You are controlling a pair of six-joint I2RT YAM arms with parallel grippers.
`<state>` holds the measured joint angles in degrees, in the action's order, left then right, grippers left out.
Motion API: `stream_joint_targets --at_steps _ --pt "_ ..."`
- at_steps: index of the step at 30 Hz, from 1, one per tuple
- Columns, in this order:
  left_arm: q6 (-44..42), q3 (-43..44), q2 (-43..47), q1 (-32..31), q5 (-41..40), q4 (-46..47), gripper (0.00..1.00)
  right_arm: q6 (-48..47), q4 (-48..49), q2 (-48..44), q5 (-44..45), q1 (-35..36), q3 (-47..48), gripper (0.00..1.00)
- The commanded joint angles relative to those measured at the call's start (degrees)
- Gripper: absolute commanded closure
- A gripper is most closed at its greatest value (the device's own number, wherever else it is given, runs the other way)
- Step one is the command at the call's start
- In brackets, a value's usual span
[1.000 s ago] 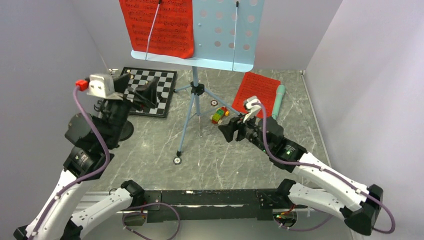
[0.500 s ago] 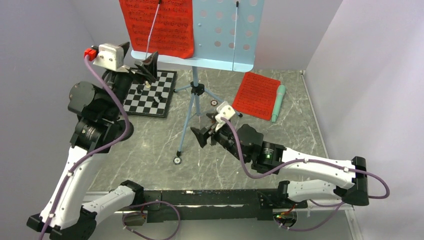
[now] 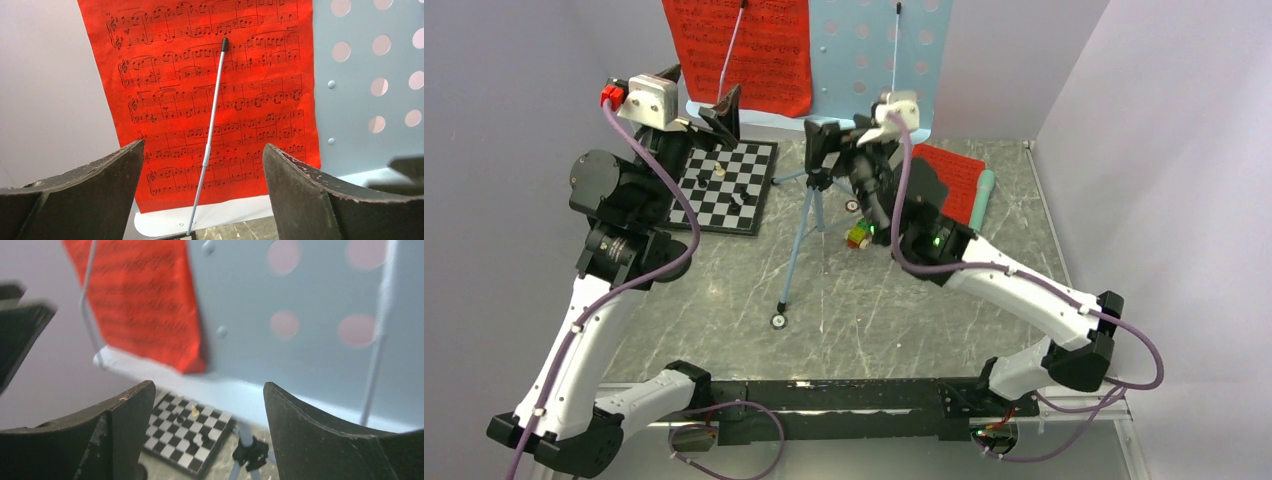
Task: Pack up the instrument practice props
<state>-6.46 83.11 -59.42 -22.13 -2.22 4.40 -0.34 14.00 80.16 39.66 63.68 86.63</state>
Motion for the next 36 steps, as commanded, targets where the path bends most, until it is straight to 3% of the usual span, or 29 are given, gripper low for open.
stream_joint_targets --at_steps 1,16,27,36 --pt "-0.8 -2.44 2.35 0.25 1.47 4.34 0.07 8.9 -8.27 3.63 -2.14 -4.78 9.55 0.15" --pt "0.3 -4.68 3.63 0.25 1.51 5.33 0.06 15.46 -18.6 15.77 -2.98 -7.79 24.84 0.12" --pt "0.48 -5.68 4.04 0.23 1.69 5.96 0.06 15.57 -19.8 16.59 0.44 -7.23 26.75 0.12" --pt "0.22 -6.77 4.98 0.25 1.69 6.23 0.06 15.37 -20.66 20.06 -1.34 -7.28 31.47 0.27"
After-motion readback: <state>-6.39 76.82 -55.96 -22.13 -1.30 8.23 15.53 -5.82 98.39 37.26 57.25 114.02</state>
